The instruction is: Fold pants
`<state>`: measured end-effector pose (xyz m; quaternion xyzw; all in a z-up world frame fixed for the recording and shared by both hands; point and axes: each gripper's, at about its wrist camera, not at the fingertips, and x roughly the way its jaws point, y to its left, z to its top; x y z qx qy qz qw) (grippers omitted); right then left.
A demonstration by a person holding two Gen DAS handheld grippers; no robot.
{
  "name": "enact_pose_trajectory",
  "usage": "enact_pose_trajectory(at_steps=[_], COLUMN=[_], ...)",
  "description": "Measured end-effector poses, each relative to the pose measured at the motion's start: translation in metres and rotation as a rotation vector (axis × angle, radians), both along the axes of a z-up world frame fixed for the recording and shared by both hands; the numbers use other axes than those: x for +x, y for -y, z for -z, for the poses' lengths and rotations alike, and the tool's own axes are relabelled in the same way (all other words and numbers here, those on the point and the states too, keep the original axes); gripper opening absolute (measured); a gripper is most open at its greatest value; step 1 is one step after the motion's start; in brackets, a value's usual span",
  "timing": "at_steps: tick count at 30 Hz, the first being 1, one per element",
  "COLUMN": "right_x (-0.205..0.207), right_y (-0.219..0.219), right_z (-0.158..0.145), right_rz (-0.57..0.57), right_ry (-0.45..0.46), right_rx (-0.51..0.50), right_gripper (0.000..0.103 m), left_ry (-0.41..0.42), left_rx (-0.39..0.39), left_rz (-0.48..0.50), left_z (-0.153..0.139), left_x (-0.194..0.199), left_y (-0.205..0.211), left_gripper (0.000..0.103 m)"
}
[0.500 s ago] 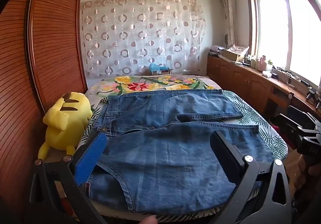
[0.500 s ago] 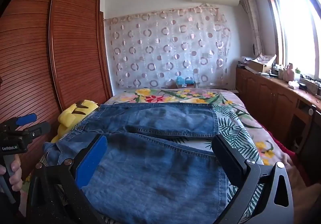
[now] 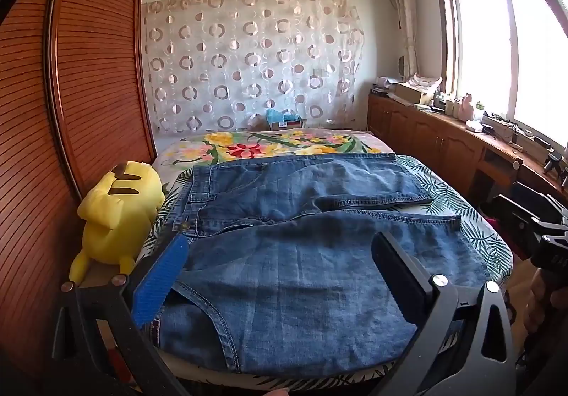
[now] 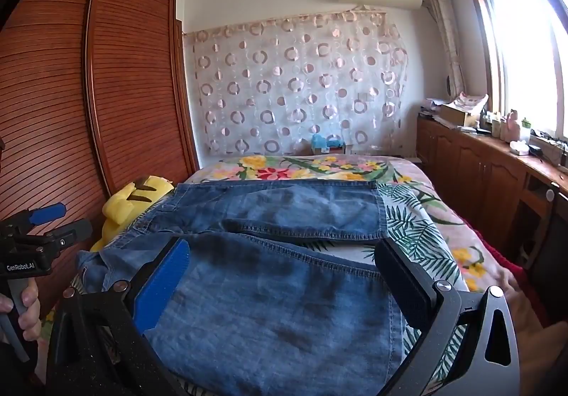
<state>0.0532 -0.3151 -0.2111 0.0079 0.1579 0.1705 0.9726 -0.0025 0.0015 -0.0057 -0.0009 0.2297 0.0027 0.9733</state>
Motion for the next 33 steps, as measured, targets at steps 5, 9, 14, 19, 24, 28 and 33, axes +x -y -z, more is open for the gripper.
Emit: enact_pose_trajectory(at_steps=[5,9,14,19,24,28,33], right_x=[-0.0004,0.0002,0.0002,0.0015,0.0002,-0.0003,-0.0005], right_y=[-0.0001,0.0009,-0.0001,-0.0004,-0.0009,-0.0009,-0.0009], right_z=[0.0006,0.0019,0.0018,0.0012,0.0013,0.0016,0.0017], right_rz=[-0.002,0.0,0.001,-0.001,-0.003,-0.004,-0.005], right_ry=[0.0,-0.003,-0.001,-0.003,-0.001,-0.002,-0.002], right_rx=[0.001,0.004,0.003,0.004,0.004,0.005,0.006], right_gripper=[0.103,0.103,0.103,0.103,0.103,0.103,0.103], left_ry=[-0.006,-0.007,-0.008,-0.008,-0.007,-0.006,-0.007], left_rx=[0.001,0.003,0.006,0.008,0.008,0.009,0.009], left_rz=[0.003,0.003,0.003,0.003,0.003,0.004,0.003], left_z=[-0.0012,-0.0003,0.0,-0.0004,-0.0004,0.0023,0.0017], left_x=[0.0002,0.0007,0.0008,0.0007,0.0006,0.0001,0.0002], left_y=[-0.0011,-0.0013,-0.0007,-0.0001,0.0004,-0.0008,-0.0002], left_gripper=[0.103,0.103,0.103,0.103,0.103,0.103,0.103])
